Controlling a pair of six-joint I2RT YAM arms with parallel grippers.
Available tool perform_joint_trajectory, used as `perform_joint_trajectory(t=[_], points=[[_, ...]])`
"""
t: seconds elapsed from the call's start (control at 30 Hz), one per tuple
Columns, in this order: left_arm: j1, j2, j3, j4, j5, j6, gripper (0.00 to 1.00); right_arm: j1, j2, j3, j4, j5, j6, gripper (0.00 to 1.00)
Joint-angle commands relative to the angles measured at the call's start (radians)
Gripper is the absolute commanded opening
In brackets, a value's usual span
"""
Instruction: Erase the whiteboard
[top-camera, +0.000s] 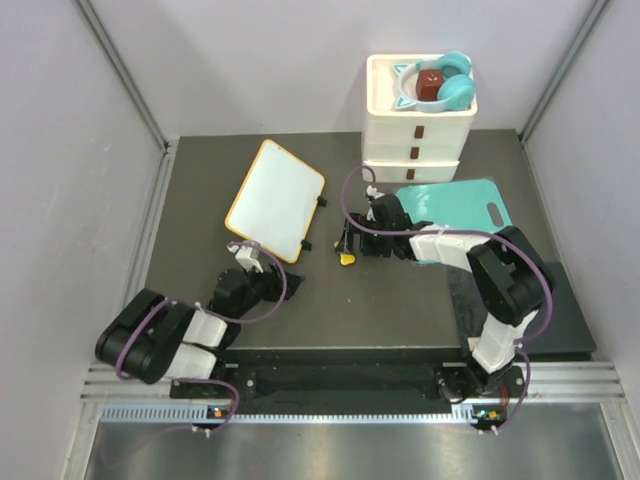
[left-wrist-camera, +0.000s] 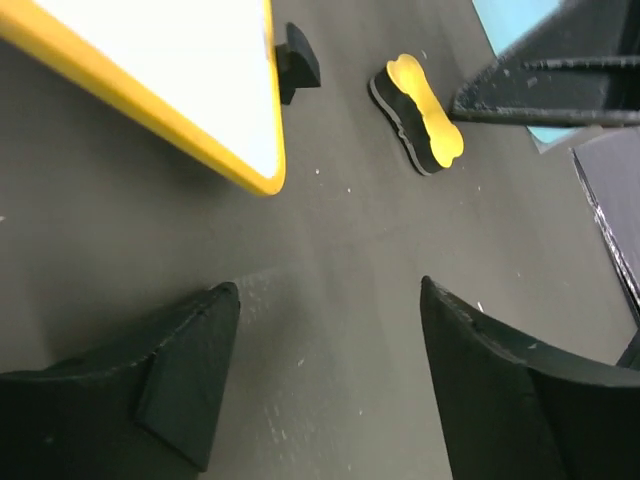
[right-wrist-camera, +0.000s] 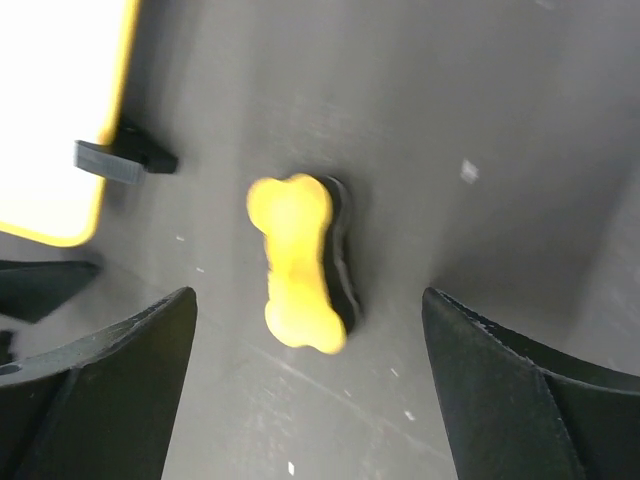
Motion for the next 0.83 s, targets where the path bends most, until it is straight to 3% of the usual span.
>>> perform_joint_trajectory(t=[0.0, 0.1, 0.13, 0.37, 0.53, 0.8], points=[[-0.013, -0.232, 0.003, -0.281, -0.137, -0.058, 0.81, 0.006, -0.109, -0.043, -0.069, 0.130, -0.024, 0.91], [-0.022, -0.384, 0.040, -0.507, -0.215, -0.096, 0.93, 0.005, -0.203, -0.083, -0.120, 0.246, -0.036, 0.93], [-0.022, -0.420, 0.059, -0.621, -0.240, -0.110, 0.94, 0.005, -0.253, -0.093, -0.129, 0.274, -0.041, 0.95], [-0.022, -0.658, 0.154, -0.964, -0.315, -0.115, 0.99, 0.005, -0.514, -0.208, -0.207, 0.408, -0.060, 0.99], [-0.024, -0.669, 0.218, -1.027, -0.182, -0.081, 0.99, 0.005, -0.704, -0.290, -0.286, 0.481, -0.064, 0.99], [-0.021, -0.623, 0.272, -1.095, -0.172, -0.011, 0.99, -0.007, -1.025, -0.435, -0.361, 0.607, -0.092, 0.99]])
